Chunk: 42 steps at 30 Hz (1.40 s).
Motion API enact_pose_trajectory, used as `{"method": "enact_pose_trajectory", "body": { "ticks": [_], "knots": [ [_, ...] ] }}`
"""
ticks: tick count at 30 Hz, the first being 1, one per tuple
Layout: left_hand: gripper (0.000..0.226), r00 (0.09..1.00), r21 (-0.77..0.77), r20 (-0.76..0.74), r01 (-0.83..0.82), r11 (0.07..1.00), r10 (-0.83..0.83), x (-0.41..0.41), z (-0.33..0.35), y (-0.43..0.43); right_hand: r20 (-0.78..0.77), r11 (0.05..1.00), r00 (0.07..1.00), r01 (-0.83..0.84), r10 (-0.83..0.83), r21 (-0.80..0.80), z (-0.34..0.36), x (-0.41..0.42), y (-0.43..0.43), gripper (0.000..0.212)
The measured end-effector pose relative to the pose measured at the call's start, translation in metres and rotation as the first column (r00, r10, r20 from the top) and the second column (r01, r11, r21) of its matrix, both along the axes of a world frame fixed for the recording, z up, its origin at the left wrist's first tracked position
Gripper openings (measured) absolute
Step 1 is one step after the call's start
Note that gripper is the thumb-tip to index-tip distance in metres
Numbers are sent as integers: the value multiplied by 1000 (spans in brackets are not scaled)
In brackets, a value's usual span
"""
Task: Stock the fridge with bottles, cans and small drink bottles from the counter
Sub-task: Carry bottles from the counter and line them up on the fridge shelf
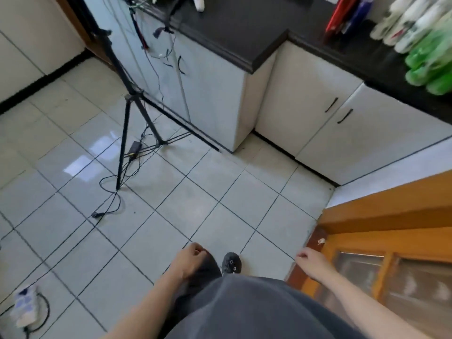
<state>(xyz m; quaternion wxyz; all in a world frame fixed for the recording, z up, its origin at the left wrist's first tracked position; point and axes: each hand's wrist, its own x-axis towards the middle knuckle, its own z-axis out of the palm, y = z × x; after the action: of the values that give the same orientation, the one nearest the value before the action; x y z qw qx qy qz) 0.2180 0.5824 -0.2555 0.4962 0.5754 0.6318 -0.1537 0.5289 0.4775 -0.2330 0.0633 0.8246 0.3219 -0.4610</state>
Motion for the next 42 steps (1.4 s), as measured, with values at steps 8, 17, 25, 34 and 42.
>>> {"method": "enact_pose_trajectory", "body": {
  "ticks": [8,17,25,34,42],
  "knots": [
    [21,930,-76,-53,360,930,-365,97,-14,120,-73,937,936,339,-345,-81,-25,47,15,22],
    [30,808,-118,-103,569,814,-580,207,-21,333,-38,610,610,783,-791,-123,-10,126,77,18],
    [17,705,9,-92,706,708,-703,356,-12,458,-137,532,553,831,-822,159,21,176,210,17],
    [17,755,11,105,650,760,-648,473,-4,438,-189,398,429,900,-883,180,11,270,231,11],
    [11,784,290,387,397,871,-486,607,60,397,-123,205,437,630,-891,749,76,428,263,15]
  ]
}}
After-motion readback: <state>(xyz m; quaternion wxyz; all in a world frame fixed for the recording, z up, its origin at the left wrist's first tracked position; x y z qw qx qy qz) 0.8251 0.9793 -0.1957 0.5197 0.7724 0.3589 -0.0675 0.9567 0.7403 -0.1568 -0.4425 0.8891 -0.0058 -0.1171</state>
